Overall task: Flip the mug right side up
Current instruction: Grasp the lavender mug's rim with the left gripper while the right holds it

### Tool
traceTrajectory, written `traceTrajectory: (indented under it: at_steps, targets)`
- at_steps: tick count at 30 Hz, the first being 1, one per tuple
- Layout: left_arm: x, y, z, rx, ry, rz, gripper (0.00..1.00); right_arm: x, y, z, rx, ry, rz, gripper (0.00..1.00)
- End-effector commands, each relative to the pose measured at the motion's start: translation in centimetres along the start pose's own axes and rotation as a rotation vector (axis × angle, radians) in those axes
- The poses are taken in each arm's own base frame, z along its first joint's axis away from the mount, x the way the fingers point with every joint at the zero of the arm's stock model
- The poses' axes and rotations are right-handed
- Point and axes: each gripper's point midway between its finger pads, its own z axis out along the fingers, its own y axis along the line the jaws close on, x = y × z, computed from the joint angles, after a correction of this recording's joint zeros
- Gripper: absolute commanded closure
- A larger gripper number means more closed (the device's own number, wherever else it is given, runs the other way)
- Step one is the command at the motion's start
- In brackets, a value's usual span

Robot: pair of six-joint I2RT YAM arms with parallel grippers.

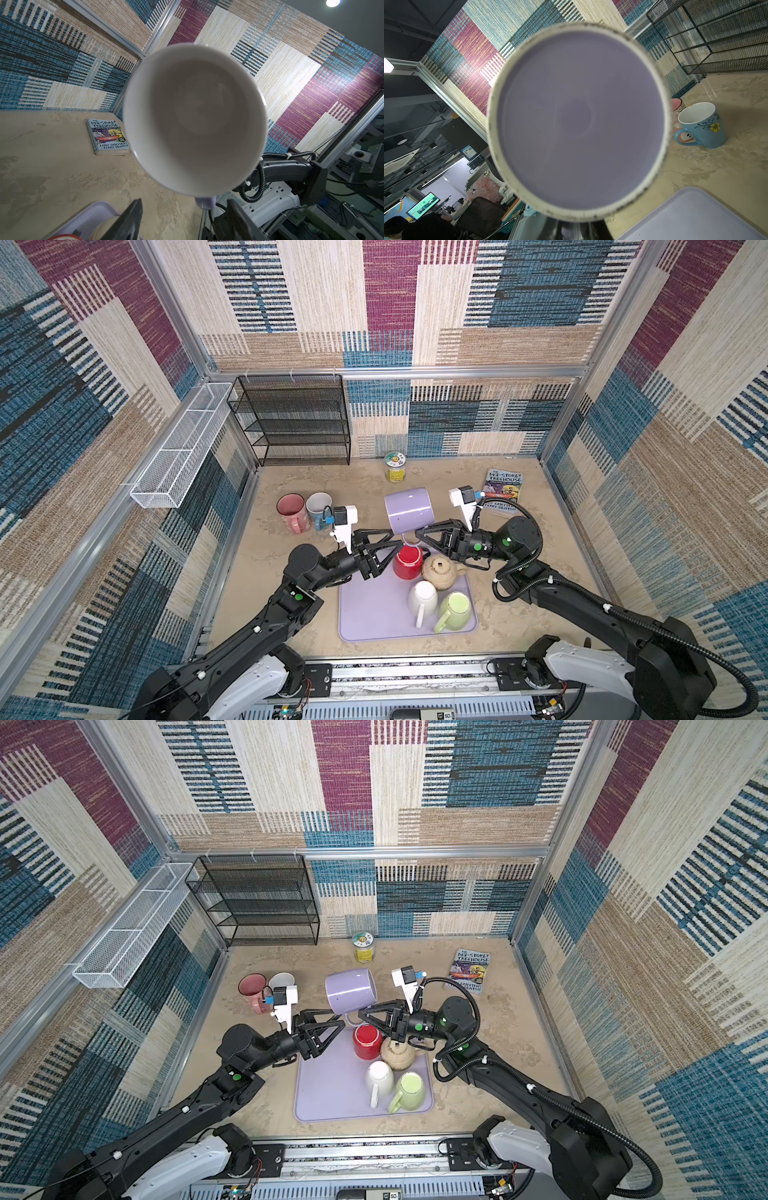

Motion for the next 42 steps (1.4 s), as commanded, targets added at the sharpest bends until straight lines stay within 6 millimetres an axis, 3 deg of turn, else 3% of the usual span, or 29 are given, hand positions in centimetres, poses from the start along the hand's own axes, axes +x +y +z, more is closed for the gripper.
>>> traceTrajectory:
  at_steps: [1,13,34,42]
  targets:
    - [-2.1,-1.3,0.5,0.058,-0.069,0.030,0.37,-1.5,2.3,0.1,-0.079,-0.035,-0.078,1.00]
    - [-2.4,-1.0,1.8,0.082,-0.085,0.017,0.54,-0.9,1.8,0.4,-0.098,-0.003,-0.067,1.00]
    - [-3.1,-0.8,3.0,0.101,-0.105,0.006,0.68,0.1,0.4,0.7,-0.088,0.017,-0.056,1.00]
    - [-2.8,0.0,3.2,0.071,-0.101,-0.013,0.86,0.5,0.1,0.6,-0.084,0.017,-0.047,1.00]
